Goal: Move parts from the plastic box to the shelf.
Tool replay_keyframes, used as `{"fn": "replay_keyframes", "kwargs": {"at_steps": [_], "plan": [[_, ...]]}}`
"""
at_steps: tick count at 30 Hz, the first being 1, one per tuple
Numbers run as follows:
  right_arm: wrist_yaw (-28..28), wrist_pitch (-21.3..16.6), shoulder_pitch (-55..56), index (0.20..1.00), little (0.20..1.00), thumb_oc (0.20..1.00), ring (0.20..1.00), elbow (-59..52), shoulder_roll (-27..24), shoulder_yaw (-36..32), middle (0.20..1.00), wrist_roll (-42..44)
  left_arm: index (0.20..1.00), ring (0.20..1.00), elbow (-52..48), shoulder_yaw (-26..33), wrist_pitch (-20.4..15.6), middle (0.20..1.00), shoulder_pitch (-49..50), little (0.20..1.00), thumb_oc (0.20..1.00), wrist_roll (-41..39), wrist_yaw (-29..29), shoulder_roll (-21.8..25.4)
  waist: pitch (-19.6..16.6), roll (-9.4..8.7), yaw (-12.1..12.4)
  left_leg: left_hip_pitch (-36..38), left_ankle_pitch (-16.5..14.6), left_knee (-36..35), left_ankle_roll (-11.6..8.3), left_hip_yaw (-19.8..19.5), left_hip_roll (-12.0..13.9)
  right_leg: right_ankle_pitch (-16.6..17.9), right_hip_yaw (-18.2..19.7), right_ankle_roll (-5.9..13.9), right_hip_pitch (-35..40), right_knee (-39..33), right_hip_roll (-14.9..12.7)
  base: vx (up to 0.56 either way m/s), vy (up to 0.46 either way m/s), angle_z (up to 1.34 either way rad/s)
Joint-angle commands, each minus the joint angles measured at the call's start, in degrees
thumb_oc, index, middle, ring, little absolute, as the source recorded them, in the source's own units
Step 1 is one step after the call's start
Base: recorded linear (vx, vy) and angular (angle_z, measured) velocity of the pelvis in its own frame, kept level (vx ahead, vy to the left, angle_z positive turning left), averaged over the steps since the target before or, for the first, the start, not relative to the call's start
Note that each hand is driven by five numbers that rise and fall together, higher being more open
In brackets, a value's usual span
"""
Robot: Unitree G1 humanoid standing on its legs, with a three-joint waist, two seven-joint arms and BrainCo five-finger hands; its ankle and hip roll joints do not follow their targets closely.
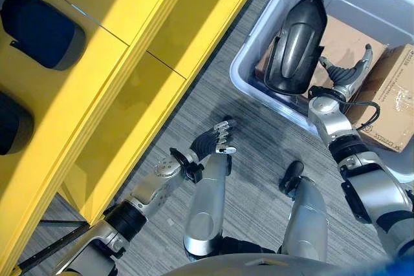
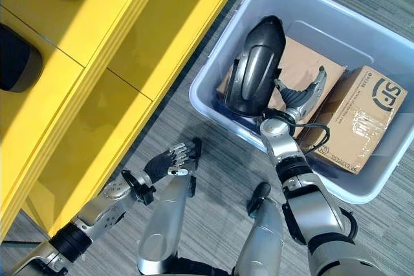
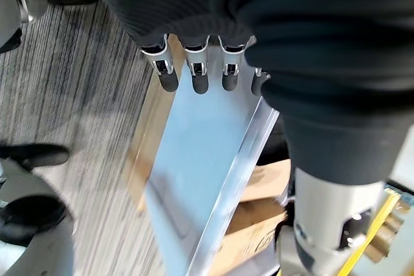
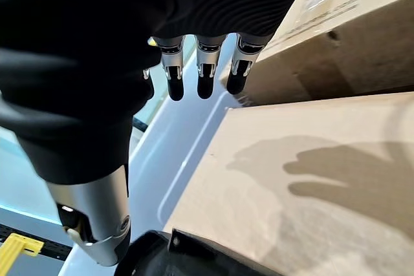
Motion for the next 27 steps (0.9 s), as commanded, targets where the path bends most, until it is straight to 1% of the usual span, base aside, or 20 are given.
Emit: {"fn": "replay_keyframes", "kwargs": {"at_steps": [1,2,3,4,5,6,8,9,11,12,13,16,17,19,21,22,24,25,26,27], "plan": [[-0.8,-4.9,-1.0,1.0,1.0,1.0,1.0,-3.7,-2.1,-1.3,1.0,-3.1,1.0,1.0,-5.9,3.1,-9.6,1.0,0.7,1.0,1.0,4.1,12.6,0.9,-1.1,2.31,1.9,3.8,-4.5,-2.8,4.69,2.4,-4.1,3.1,-2.0,-2.36,-0.6,2.3,4.5,0.0,-0.055,0.0],[-1.3,-5.2,0.4,1.0,1.0,1.0,1.0,-5.1,-1.5,-1.2,1.0,-3.8,1.0,1.0,-6.1,5.2,-13.3,1.0,1.4,1.0,1.0,5.9,16.5,1.5,-1.1,2.38,2.1,4.2,-4.5,-3.0,4.7,2.1,-4.3,3.2,-2.0,-2.25,-0.2,2.1,4.4,0.0,-0.069,0.01],[-1.1,-5.1,1.2,1.0,1.0,1.0,1.0,-5.9,-1.4,-1.1,1.0,-4.0,1.0,1.0,-6.6,6.7,-13.9,1.0,2.0,1.0,1.0,6.0,16.2,1.6,-1.1,2.31,2.1,4.5,-4.5,-3.1,4.66,1.9,-4.4,3.1,-2.1,-2.24,0.1,2.0,4.3,0.0,-0.133,0.02],[0.3,-4.3,4.7,1.0,1.0,1.0,1.0,-9.0,-0.9,-1.4,1.0,-5.8,1.0,1.0,-7.9,12.0,-17.0,1.0,4.4,1.0,1.0,8.7,16.7,1.7,-1.1,2.12,2.5,5.3,-4.6,-3.4,4.52,1.7,-4.6,3.2,-2.8,-2.23,1.3,0.9,3.9,0.0,-0.106,0.01],[0.4,-4.3,5.4,1.0,1.0,1.0,1.0,-9.6,-0.8,-1.5,1.0,-6.0,1.0,1.0,-8.2,12.8,-17.7,1.0,4.8,1.0,1.0,8.8,16.7,1.8,-1.1,2.08,2.5,5.5,-4.7,-3.4,4.5,1.6,-4.6,3.2,-2.8,-2.22,1.5,0.8,3.9,0.0,-0.118,0.01],[0.7,-4.1,7.4,1.0,1.0,1.0,1.0,-10.8,-0.4,-1.3,1.0,-6.5,1.0,1.0,-9.3,15.0,-19.3,1.0,6.0,1.0,1.0,9.1,17.0,1.6,-1.1,1.97,2.7,6.1,-4.8,-3.5,4.45,1.5,-4.7,3.3,-3.1,-2.22,2.0,0.6,3.7,0.01,-0.071,0.01],[0.8,-4.2,10.6,1.0,1.0,1.0,1.0,-12.4,0.4,-1.0,1.0,-7.2,1.0,1.0,-10.4,17.7,-22.7,1.0,7.6,1.0,1.0,11.7,17.6,1.5,-1.1,1.63,2.6,6.8,-5.0,-3.4,4.39,1.3,-4.8,3.4,-3.4,-2.21,2.9,0.1,3.4,0.01,-0.085,0.05],[1.0,-4.2,11.7,1.0,1.0,1.0,1.0,-12.9,0.7,-0.8,1.0,-7.4,1.0,1.0,-11.2,18.7,-24.9,1.0,8.1,1.0,1.0,13.6,18.6,1.5,-1.1,1.45,2.6,7.1,-5.1,-3.4,4.36,1.2,-4.7,3.4,-3.5,-2.26,3.3,-0.1,3.3,0.01,-0.089,0.08],[1.2,-4.1,14.7,1.0,1.0,1.0,1.0,-14.2,1.5,-0.2,1.0,-7.9,1.0,1.0,-12.8,20.6,-28.3,1.0,9.3,1.0,1.0,18.7,22.6,1.5,-1.1,0.98,2.4,8.0,-5.4,-3.3,4.29,1.1,-4.7,3.5,-3.5,-2.22,4.1,-0.5,3.3,0.01,-0.088,0.06],[0.9,-3.7,18.2,1.0,1.0,1.0,1.0,-15.7,2.1,1.1,1.0,-6.9,1.0,1.0,-14.5,21.6,-30.9,1.0,9.7,1.0,1.0,20.1,24.3,1.6,-1.1,0.47,1.9,8.9,-5.6,-3.4,4.18,1.4,-4.5,3.7,-3.5,-2.01,5.0,-1.2,3.1,0.01,-0.092,0.01],[-0.3,-4.3,19.9,1.0,1.0,1.0,1.0,-15.6,2.7,1.8,1.0,-5.9,1.0,1.0,-15.3,21.6,-32.8,1.0,9.4,1.0,1.0,19.7,23.9,1.4,-1.1,0.09,1.5,9.7,-5.7,-3.5,4.08,1.8,-4.3,4.1,-3.4,-1.74,5.9,-2.2,2.9,0.02,-0.082,-0.03],[-0.9,-5.6,20.0,1.0,1.0,1.0,1.0,-14.1,3.3,1.9,1.0,-5.1,1.0,1.0,-15.9,20.9,-33.7,1.0,8.4,1.0,1.0,20.6,21.7,1.1,-1.1,-0.11,1.0,10.5,-5.8,-3.7,4.01,2.3,-3.9,4.5,-3.1,-1.51,6.5,-2.6,2.7,0.01,-0.023,-0.02],[-1.1,-6.6,19.6,1.0,1.0,1.0,1.0,-13.4,3.5,1.9,1.0,-5.5,1.0,1.0,-16.5,19.8,-33.9,1.0,7.4,1.0,1.0,20.0,19.8,1.0,-1.1,-0.22,0.7,10.8,-5.8,-3.8,3.97,2.6,-3.7,4.6,-2.9,-1.56,6.8,-2.7,2.9,0.0,-0.019,-0.05],[-0.9,-7.4,19.5,1.0,1.0,1.0,1.0,-13.2,3.5,1.7,1.0,-5.8,1.0,1.0,-17.4,18.6,-33.7,1.0,6.4,1.0,1.0,18.5,17.9,0.9,-1.1,-0.34,0.3,11.2,-5.7,-3.9,3.86,2.7,-3.6,4.7,-2.8,-1.63,7.1,-2.8,3.0,0.0,-0.011,-0.05],[-0.2,-8.4,19.4,1.0,1.0,1.0,1.0,-14.7,3.6,1.9,1.0,-7.2,1.0,1.0,-18.4,15.2,-31.6,1.0,3.7,1.0,1.0,17.3,12.6,0.2,-1.1,-0.69,-0.9,12.0,-5.7,-4.1,3.78,3.3,-3.4,5.1,-1.9,-1.58,7.4,-3.4,3.5,0.0,-0.006,-0.16],[0.2,-8.6,19.6,1.0,1.0,1.0,1.0,-15.7,3.5,2.1,1.0,-7.3,1.0,1.0,-18.9,14.2,-29.2,1.0,3.0,1.0,1.0,16.2,10.8,-0.2,-1.1,-0.86,-1.3,12.0,-5.6,-4.1,3.69,3.5,-3.2,5.2,-1.7,-1.61,7.5,-3.6,3.6,-0.01,-0.003,-0.2],[1.2,-8.3,21.0,1.0,1.0,1.0,1.0,-19.1,2.9,2.6,1.0,-7.7,1.0,1.0,-18.8,11.8,-25.7,1.0,1.9,1.0,1.0,15.6,9.8,-1.0,-1.1,-1.37,-2.8,12.4,-5.6,-4.2,3.55,4.2,-2.8,5.7,-0.6,-1.46,7.3,-4.2,4.2,0.0,0.006,-0.12],[1.4,-8.1,21.3,1.0,1.0,1.0,1.0,-19.7,2.8,2.6,1.0,-7.7,1.0,1.0,-18.7,11.5,-25.5,1.0,1.8,1.0,1.0,15.7,9.6,-1.1,-1.1,-1.45,-3.0,12.4,-5.6,-4.2,3.55,4.3,-2.8,5.7,-0.4,-1.43,7.2,-4.2,4.3,-0.03,0.014,-0.16],[2.4,-7.3,22.2,1.0,1.0,1.0,1.0,-22.2,2.0,3.0,1.0,-8.2,1.0,1.0,-18.2,10.2,-24.3,1.0,1.2,1.0,1.0,16.9,9.5,-1.3,-1.1,-1.77,-3.9,12.1,-5.3,-4.3,3.4,5.0,-2.2,6.3,0.0,-1.46,6.7,-4.9,4.7,-0.02,0.018,-0.26],[3.1,-6.8,23.0,1.0,1.0,1.0,1.0,-23.4,1.7,3.0,1.0,-8.4,1.0,1.0,-18.1,9.7,-23.9,1.0,1.1,1.0,1.0,17.8,9.6,-1.5,-1.1,-2.03,-4.4,12.3,-5.5,-4.2,3.28,5.4,-2.1,6.2,0.2,-1.34,6.8,-5.0,4.7,-0.04,0.039,-0.29]]}}
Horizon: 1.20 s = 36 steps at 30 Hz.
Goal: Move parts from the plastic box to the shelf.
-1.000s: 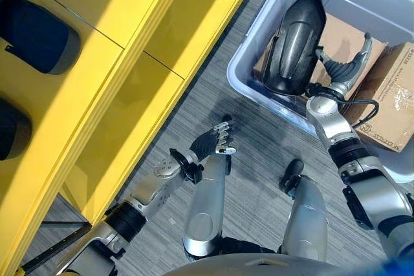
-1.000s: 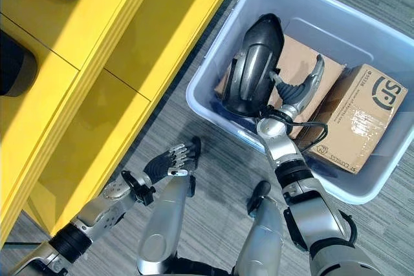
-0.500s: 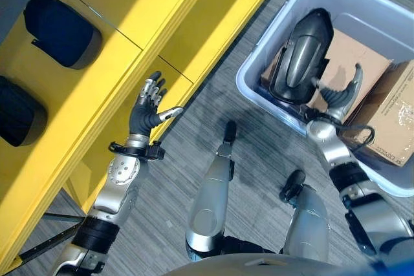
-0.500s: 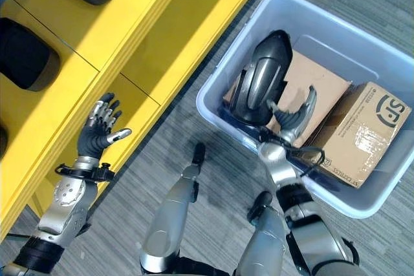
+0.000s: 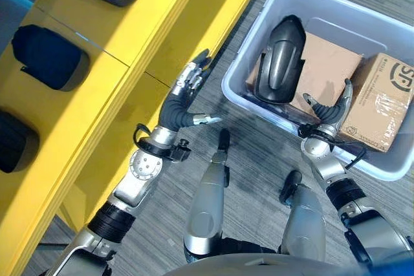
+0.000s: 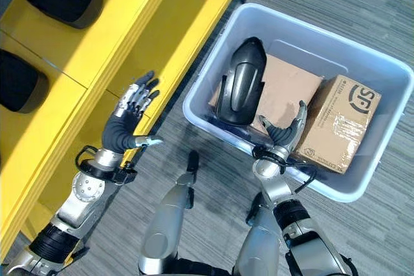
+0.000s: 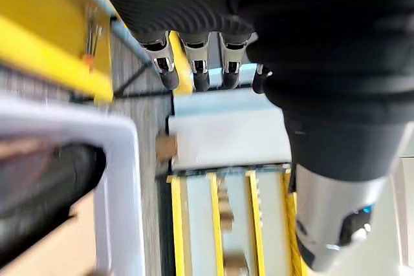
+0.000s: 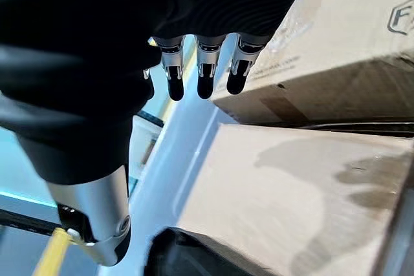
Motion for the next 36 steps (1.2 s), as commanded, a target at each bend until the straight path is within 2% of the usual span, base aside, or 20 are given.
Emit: {"fn": "replay_keyframes", "kwargs": {"at_steps": [1,4,5,8,9,11,12,15,17,20,21,23,25,29,30,34,36], "plan": [[3.1,-0.6,1.0,1.0,1.0,1.0,1.0,-4.8,-1.4,-0.4,1.0,-2.2,1.0,1.0,-2.9,-0.5,-0.2,1.0,-0.3,1.0,1.0,2.4,-0.1,-0.8,-1.0,-2.04,-0.9,2.9,-5.6,-0.4,2.98,3.2,-2.6,5.2,-1.0,-2.04,-0.8,-1.4,4.0,-0.04,0.048,-0.33],[6.7,1.4,5.1,1.0,1.0,1.0,1.0,-9.3,-4.3,-0.1,1.0,-2.7,1.0,1.0,-0.7,-2.3,1.2,1.0,-1.1,1.0,1.0,5.6,8.6,-1.1,-1.0,-3.26,-3.6,2.5,-5.6,-0.5,2.47,6.0,-0.8,6.9,0.4,-1.27,-2.3,-3.7,4.1,-0.06,0.056,-0.49],[8.2,2.8,8.1,1.0,1.0,1.0,1.0,-11.8,-5.3,0.2,1.0,-2.8,1.0,1.0,0.6,-2.7,1.1,1.0,-1.3,1.0,1.0,6.7,11.9,-1.5,-1.0,-4.45,-4.9,2.1,-6.2,0.2,2.19,7.7,0.2,7.4,0.5,-0.56,-2.8,-4.5,3.6,-0.06,-0.01,-0.6],[9.8,1.5,10.1,1.0,1.0,1.0,1.0,-12.7,-6.1,-0.3,1.0,-1.9,1.0,1.0,2.0,-2.9,2.7,1.0,-2.2,1.0,1.0,7.1,13.8,-2.2,-1.0,-6.3,-5.7,0.6,-6.6,1.9,1.56,10.0,2.4,8.8,-0.7,0.17,-4.3,-5.4,3.0,-0.04,-0.067,-0.59],[11.4,1.2,10.2,1.0,1.0,1.0,1.0,-13.4,-6.4,-0.5,1.0,-1.4,1.0,1.0,3.2,-3.5,3.8,1.0,-3.2,1.0,1.0,7.8,15.0,-2.5,-1.0,-7.66,-6.2,-0.1,-6.7,2.5,1.0,11.3,3.8,9.6,-1.6,0.65,-4.9,-6.1,2.8,-0.04,-0.119,-0.46],[12.7,1.8,10.2,1.0,1.0,1.0,1.0,-14.2,-6.5,-0.7,1.0,-0.6,1.0,1.0,3.9,-4.1,5.9,1.0,-4.6,1.0,1.0,8.6,16.6,-3.0,-1.0,-9.08,-6.6,-0.9,-6.8,3.1,0.32,12.4,5.1,10.4,-2.4,0.97,-5.5,-7.2,2.9,-0.01,-0.134,-0.58],[13.2,1.8,10.2,1.0,1.0,1.0,1.0,-14.4,-6.6,-0.5,1.0,-0.4,1.0,1.0,4.4,-4.7,7.1,1.0,-5.4,1.0,1.0,9.7,18.0,-3.4,-1.0,-9.78,-7.0,-0.5,-8.1,3.5,-0.55,12.1,5.4,9.5,-2.1,1.68,-4.8,-7.3,3.0,0.02,-0.125,-0.6],[14.1,3.4,9.2,1.0,1.0,1.0,1.0,-15.8,-6.7,0.4,1.0,0.2,1.0,1.0,6.1,-6.0,10.8,1.0,-9.3,1.0,1.0,13.1,21.9,-5.3,-1.0,-11.42,-8.4,-2.2,-8.0,4.3,-1.39,12.8,7.0,10.0,-1.8,1.77,-6.4,-7.8,3.8,0.0,-0.096,-0.29],[14.3,3.9,8.9,1.0,1.0,1.0,1.0,-15.9,-6.7,0.5,1.0,0.3,1.0,1.0,7.5,-6.4,12.5,1.0,-11.4,1.0,1.0,14.7,25.6,-6.1,-1.0,-11.91,-9.2,-2.9,-7.9,4.5,-1.71,13.0,7.4,10.2,-1.3,1.73,-7.2,-8.1,4.2,-0.01,-0.05,-0.15],[14.7,4.8,8.5,1.0,1.0,1.0,1.0,-16.9,-6.8,0.4,1.0,-0.9,1.0,1.0,10.7,-5.2,9.9,1.0,-15.3,1.0,1.0,15.7,31.2,-7.3,-1.0,-12.78,-10.5,-4.2,-8.3,5.6,-1.96,13.3,7.9,10.4,-0.4,1.81,-9.2,-7.8,4.6,-0.01,-0.037,-0.16],[16.0,8.9,8.0,1.0,1.0,1.0,1.0,-17.7,-7.0,0.6,1.0,-0.4,1.0,1.0,13.0,-4.3,10.7,1.0,-18.2,1.0,1.0,16.5,33.5,-8.1,-1.0,-13.4,-11.5,-5.0,-8.5,6.3,-2.38,13.6,8.4,10.6,0.1,1.81,-10.0,-7.9,4.9,0.01,-0.046,-0.18],[16.0,8.8,7.9,1.0,1.0,1.0,1.0,-17.0,-7.2,0.6,1.0,0.6,1.0,1.0,15.4,-3.6,11.4,1.0,-20.2,1.0,1.0,17.9,35.0,-9.1,-1.0,-13.75,-12.3,-5.6,-8.6,7.3,-2.82,13.5,9.1,10.6,0.5,1.63,-10.6,-7.7,5.2,0.02,-0.021,-0.13],[16.6,8.7,8.0,1.0,1.0,1.0,1.0,-17.7,-7.5,-0.5,1.0,-0.5,1.0,1.0,17.5,-2.4,12.9,1.0,-22.3,1.0,1.0,20.9,41.5,-9.0,-1.0,-14.05,-13.3,-6.1,-9.0,7.9,-2.99,13.8,9.4,10.8,0.8,1.79,-11.6,-7.6,5.2,0.01,0.005,-0.15],[16.5,10.9,7.8,1.0,1.0,1.0,1.0,-19.5,-8.1,-1.4,1.0,-1.2,1.0,1.0,20.2,-0.4,11.7,1.0,-24.7,1.0,1.0,21.6,45.1,-9.6,-1.0,-14.39,-14.2,-7.6,-9.4,9.2,-3.37,13.7,9.8,10.8,1.4,1.86,-13.2,-7.1,5.4,-0.01,0.013,-0.06],[16.6,11.3,7.8,1.0,1.0,1.0,1.0,-19.9,-8.2,-1.7,1.0,-1.8,1.0,1.0,21.3,0.2,10.8,1.0,-25.5,1.0,1.0,23.7,47.7,-9.7,-1.0,-14.41,-14.5,-8.0,-9.5,9.3,-3.44,13.7,9.8,10.7,1.6,1.87,-13.7,-7.0,5.5,0.0,0.0,0.0],[16.5,11.1,8.8,1.0,1.0,1.0,1.0,-20.3,-8.7,-2.6,1.0,-2.5,1.0,1.0,22.5,2.4,8.9,1.0,-26.4,1.0,1.0,28.3,55.0,-9.3,-1.0,-14.35,-15.1,-8.7,-9.8,9.6,-3.63,13.7,10.0,10.5,2.0,1.92,-14.8,-6.7,5.6,0.0,0.003,-0.01],[16.3,11.2,9.0,1.0,1.0,1.0,1.0,-20.3,-8.6,-2.6,1.0,-2.5,1.0,1.0,23.1,3.1,8.6,1.0,-26.6,1.0,1.0,28.0,56.0,-9.2,-1.0,-14.3,-15.2,-8.9,-9.8,9.7,-3.69,13.6,10.0,10.4,2.0,1.92,-15.0,-6.5,5.6,0.0,0.0,0.0]]}}
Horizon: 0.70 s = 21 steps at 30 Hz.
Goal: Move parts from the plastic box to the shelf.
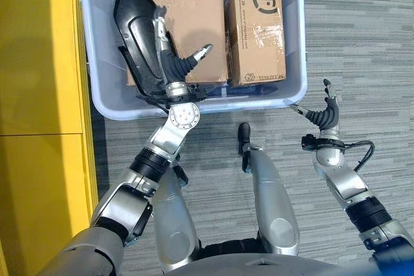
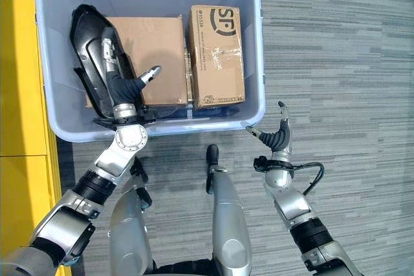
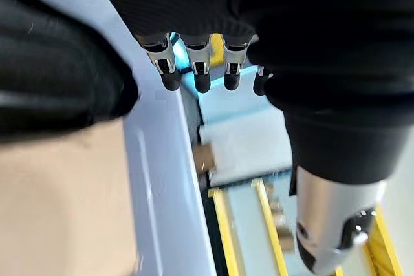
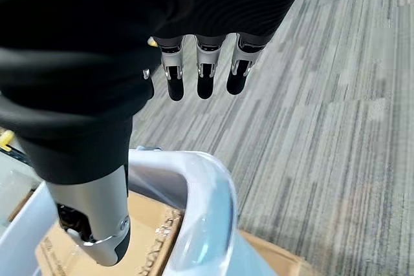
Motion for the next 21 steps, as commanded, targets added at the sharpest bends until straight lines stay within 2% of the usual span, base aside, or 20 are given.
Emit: {"fn": "replay_keyframes", "kwargs": {"at_steps": [1,4,11,13,16,19,21], "plan": [[-1.2,-0.9,-1.0,1.0,1.0,1.0,1.0,-2.8,-1.4,-1.9,1.0,-2.5,1.0,1.0,0.1,0.9,-3.8,1.0,-1.6,1.0,1.0,4.1,4.1,0.9,-2.1,-2.45,0.8,-2.9,-7.3,6.6,-0.48,-0.8,-0.8,3.1,-4.5,4.63,0.2,-3.2,-2.3,0.0,0.0,0.0],[-1.2,-0.4,-1.6,1.0,1.0,1.0,1.0,-2.6,-1.5,-1.9,1.0,-2.6,1.0,1.0,4.1,0.7,-1.6,1.0,-3.6,1.0,1.0,3.0,4.5,0.5,-2.1,-2.79,0.2,-3.9,-7.4,7.6,-0.82,-0.7,-0.3,3.0,-4.5,4.52,-0.7,-2.7,-2.3,0.0,0.0,0.0],[-1.7,0.9,-1.8,1.0,1.0,1.0,1.0,-2.1,-1.3,-1.9,1.0,-2.4,1.0,1.0,9.3,0.8,0.2,1.0,-6.4,1.0,1.0,1.6,6.8,-1.2,-2.1,-3.24,-0.7,-5.9,-8.1,9.0,-0.66,-1.0,-0.7,3.5,-4.0,4.68,-2.3,-2.9,-1.9,0.0,-0.001,0.0],[-1.8,1.3,-2.4,1.0,1.0,1.0,1.0,-2.3,-1.2,-1.9,1.0,-1.7,1.0,1.0,12.1,-0.1,2.3,1.0,-8.8,1.0,1.0,-0.3,4.2,-1.9,-2.1,-4.02,-1.6,-7.2,-8.6,10.2,-0.73,-0.9,-0.6,4.3,-3.8,4.84,-3.2,-3.6,-1.5,0.01,-0.012,-0.04],[-1.6,1.7,-2.7,1.0,1.0,1.0,1.0,-2.4,-1.3,-2.1,1.0,-1.3,1.0,1.0,13.4,-0.7,3.5,1.0,-10.3,1.0,1.0,-0.8,3.5,-2.0,-2.1,-4.39,-2.1,-7.9,-8.9,10.9,-0.81,-0.8,-0.4,4.5,-3.7,4.82,-3.8,-3.6,-1.3,0.0,-0.013,-0.07],[-0.9,2.0,-3.1,1.0,1.0,1.0,1.0,-2.4,-1.5,-1.9,1.0,-2.0,1.0,1.0,15.9,-1.1,4.7,1.0,-12.0,1.0,1.0,-7.4,3.4,-3.1,-2.1,-4.79,-2.9,-8.8,-9.1,11.9,-0.96,-0.3,0.2,4.7,-3.5,4.8,-4.7,-3.5,-1.2,0.0,-0.004,-0.08],[-2.6,2.3,-3.5,1.0,1.0,1.0,1.0,-2.0,-1.1,-1.8,1.0,-1.0,1.0,1.0,19.4,-0.1,4.6,1.0,-12.5,1.0,1.0,-10.6,6.3,-5.1,-2.1,-5.23,-3.4,-9.4,-9.4,12.5,-0.96,-0.2,0.3,4.7,-3.4,4.79,-5.1,-3.5,-0.8,0.0,-0.022,-0.04]]}}
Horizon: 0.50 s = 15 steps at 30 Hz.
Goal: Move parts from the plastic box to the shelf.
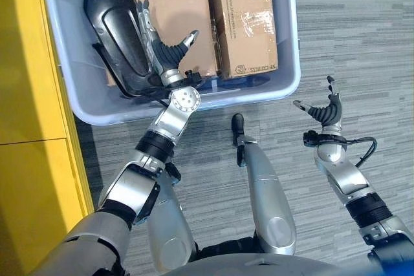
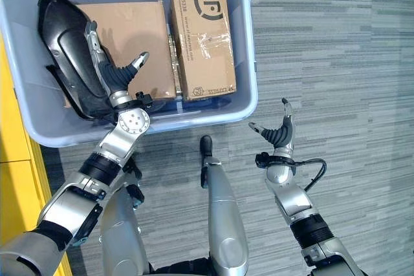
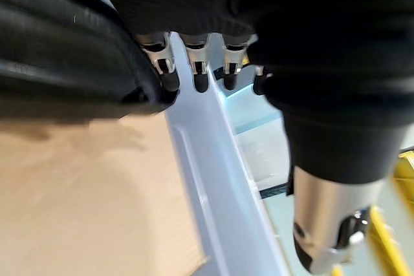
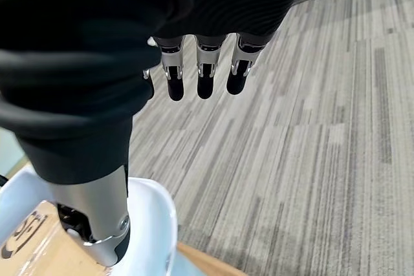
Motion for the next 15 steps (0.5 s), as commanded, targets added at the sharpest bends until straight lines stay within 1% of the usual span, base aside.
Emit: {"fn": "replay_keyframes", "kwargs": {"at_steps": [1,3,6,7,8,9,10,13,15], "plan": [[-2.9,-0.5,-1.5,1.0,1.0,1.0,1.0,-1.5,-1.1,-1.5,1.0,0.3,1.0,1.0,4.6,0.5,-1.5,1.0,-1.6,1.0,1.0,-3.9,3.7,-1.2,-1.8,-3.56,0.7,-3.7,-6.9,7.7,-1.41,-1.4,-0.3,3.7,-5.0,4.28,-0.3,-3.4,-0.8,0.0,-0.056,-0.03],[-2.9,-0.8,-2.3,1.0,1.0,1.0,1.0,-0.1,-1.1,-1.9,1.0,1.2,1.0,1.0,7.1,1.2,-1.0,1.0,-3.0,1.0,1.0,-8.7,3.6,-1.6,-1.8,-4.42,0.1,-4.6,-7.1,8.8,-1.51,-1.4,0.2,3.9,-5.1,4.37,-0.8,-3.2,-0.6,0.01,-0.078,-0.09],[-2.7,-0.7,-2.6,1.0,1.0,1.0,1.0,0.3,-1.2,-2.0,1.0,2.7,1.0,1.0,9.1,1.2,-0.9,1.0,-4.5,1.0,1.0,-11.4,2.5,-1.6,-1.8,-4.97,-0.5,-5.2,-7.4,9.5,-1.46,-1.4,0.5,3.9,-5.1,4.33,-1.3,-3.1,-0.3,0.01,-0.063,-0.09],[-2.7,-1.1,-2.5,1.0,1.0,1.0,1.0,0.5,-1.3,-2.2,1.0,2.9,1.0,1.0,10.0,1.2,0.0,1.0,-5.8,1.0,1.0,-14.1,2.0,-1.5,-1.8,-5.29,-0.9,-5.3,-7.4,9.8,-1.44,-1.3,0.6,4.1,-5.1,4.3,-1.3,-3.1,-0.2,0.01,-0.072,-0.02],[-2.0,-0.3,-2.6,1.0,1.0,1.0,1.0,0.1,-1.7,-2.4,1.0,2.8,1.0,1.0,11.4,1.1,0.9,1.0,-7.2,1.0,1.0,-14.5,2.8,-1.1,-1.8,-5.58,-1.4,-5.7,-7.6,10.2,-1.33,-1.4,0.6,4.2,-4.9,4.32,-1.8,-2.8,-0.1,0.01,-0.071,-0.02],[-2.1,0.3,-2.2,1.0,1.0,1.0,1.0,-0.4,-1.9,-2.5,1.0,2.9,1.0,1.0,11.9,1.0,0.6,1.0,-7.8,1.0,1.0,-14.0,4.5,-1.0,-1.8,-5.73,-1.7,-5.8,-7.7,10.5,-1.27,-1.4,0.6,4.3,-4.8,4.29,-1.9,-2.7,0.0,0.02,-0.049,-0.01],[-2.5,0.2,-1.5,1.0,1.0,1.0,1.0,-0.2,-2.1,-2.4,1.0,3.1,1.0,1.0,12.8,1.7,-0.5,1.0,-7.8,1.0,1.0,-14.1,6.6,-0.6,-1.8,-5.87,-1.9,-5.7,-7.9,10.6,-1.2,-1.3,0.4,4.2,-4.7,4.22,-1.8,-2.9,0.3,0.0,0.0,0.0],[-3.0,-0.4,-1.0,1.0,1.0,1.0,1.0,0.5,-1.7,-1.8,1.0,3.1,1.0,1.0,14.0,2.1,-1.4,1.0,-7.8,1.0,1.0,-14.4,5.5,-0.5,-1.8,-6.09,-1.9,-5.9,-8.0,10.6,-1.15,-1.2,0.4,4.5,-4.8,4.21,-1.8,-3.3,0.3,0.0,-0.04,-0.05],[-2.9,-0.7,-1.2,1.0,1.0,1.0,1.0,1.0,-1.6,-1.4,1.0,3.1,1.0,1.0,14.8,1.9,-2.7,1.0,-8.1,1.0,1.0,-13.2,4.7,-0.6,-1.8,-6.39,-2.1,-6.1,-8.2,10.8,-1.13,-1.3,0.5,4.5,-4.8,4.19,-1.9,-3.3,0.4,0.0,-0.017,0.01]]}}
